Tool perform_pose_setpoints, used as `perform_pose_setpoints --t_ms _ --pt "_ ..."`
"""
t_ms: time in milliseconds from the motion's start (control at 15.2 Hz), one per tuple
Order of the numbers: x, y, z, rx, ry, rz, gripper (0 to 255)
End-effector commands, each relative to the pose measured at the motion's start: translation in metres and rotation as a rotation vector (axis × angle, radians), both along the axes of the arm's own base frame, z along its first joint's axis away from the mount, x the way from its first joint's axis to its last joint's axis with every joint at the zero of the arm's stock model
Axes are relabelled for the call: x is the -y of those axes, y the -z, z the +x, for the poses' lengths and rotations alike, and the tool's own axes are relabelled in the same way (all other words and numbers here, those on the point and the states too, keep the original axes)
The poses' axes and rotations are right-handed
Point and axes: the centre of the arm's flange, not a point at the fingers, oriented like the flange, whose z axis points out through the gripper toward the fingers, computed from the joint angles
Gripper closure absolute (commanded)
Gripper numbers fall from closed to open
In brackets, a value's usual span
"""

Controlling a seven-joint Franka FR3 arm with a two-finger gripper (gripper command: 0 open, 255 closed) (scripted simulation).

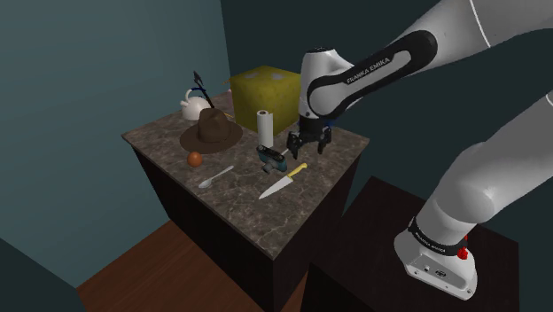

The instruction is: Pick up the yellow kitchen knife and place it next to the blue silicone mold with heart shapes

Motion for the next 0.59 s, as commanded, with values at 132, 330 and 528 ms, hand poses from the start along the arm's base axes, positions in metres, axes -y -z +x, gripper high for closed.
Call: perform_pose_setpoints --t_ms 132,330,528 --pt "0.006 0.043 0.03 0.014 0.13 -0.011 0" --pt "0.014 0.074 0.05 0.023 0.225 -0.02 0" --pt "0.025 0.105 0.07 0.032 0.319 -0.029 0"
